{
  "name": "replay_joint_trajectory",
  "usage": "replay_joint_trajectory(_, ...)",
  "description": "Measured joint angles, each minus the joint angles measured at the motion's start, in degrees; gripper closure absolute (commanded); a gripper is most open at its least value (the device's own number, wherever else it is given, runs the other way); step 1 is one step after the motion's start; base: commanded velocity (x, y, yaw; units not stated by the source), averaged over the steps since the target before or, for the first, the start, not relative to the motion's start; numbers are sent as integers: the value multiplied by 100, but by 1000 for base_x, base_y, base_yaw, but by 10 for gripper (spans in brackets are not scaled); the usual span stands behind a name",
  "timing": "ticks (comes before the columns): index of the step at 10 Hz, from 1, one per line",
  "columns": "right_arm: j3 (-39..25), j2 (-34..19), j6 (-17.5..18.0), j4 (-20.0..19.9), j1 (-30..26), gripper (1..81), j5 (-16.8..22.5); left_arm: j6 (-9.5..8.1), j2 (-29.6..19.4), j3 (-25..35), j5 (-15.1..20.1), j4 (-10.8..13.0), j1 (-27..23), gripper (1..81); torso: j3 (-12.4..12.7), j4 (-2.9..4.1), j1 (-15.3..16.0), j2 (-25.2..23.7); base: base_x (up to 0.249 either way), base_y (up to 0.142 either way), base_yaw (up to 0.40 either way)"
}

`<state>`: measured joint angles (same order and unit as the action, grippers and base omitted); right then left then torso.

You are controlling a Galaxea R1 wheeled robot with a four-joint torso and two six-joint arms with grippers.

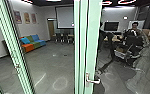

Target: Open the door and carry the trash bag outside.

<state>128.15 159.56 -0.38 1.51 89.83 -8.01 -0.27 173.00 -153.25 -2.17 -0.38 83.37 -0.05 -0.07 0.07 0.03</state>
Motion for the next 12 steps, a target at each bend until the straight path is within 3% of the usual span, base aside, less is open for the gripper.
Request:
replay_joint_trajectory(3, -1221, -877, 0, -2, -1, 10, -100, 0, -428, 674, 0, 0, 1, 811, 0, 0, 0, 0, 0, 0, 0)
replay_joint_trajectory(9, -3758, -2857, 2, -20, -1, 10, -579, 0, -445, 733, 0, 0, 30, 811, 0, 0, 0, 0, 0, 0, 0)
replay_joint_trajectory(12, -4902, -3746, 5, -41, -266, 10, -717, 0, -428, 733, 0, 0, 33, 811, 0, 0, 0, 0, 0, 0, 0)
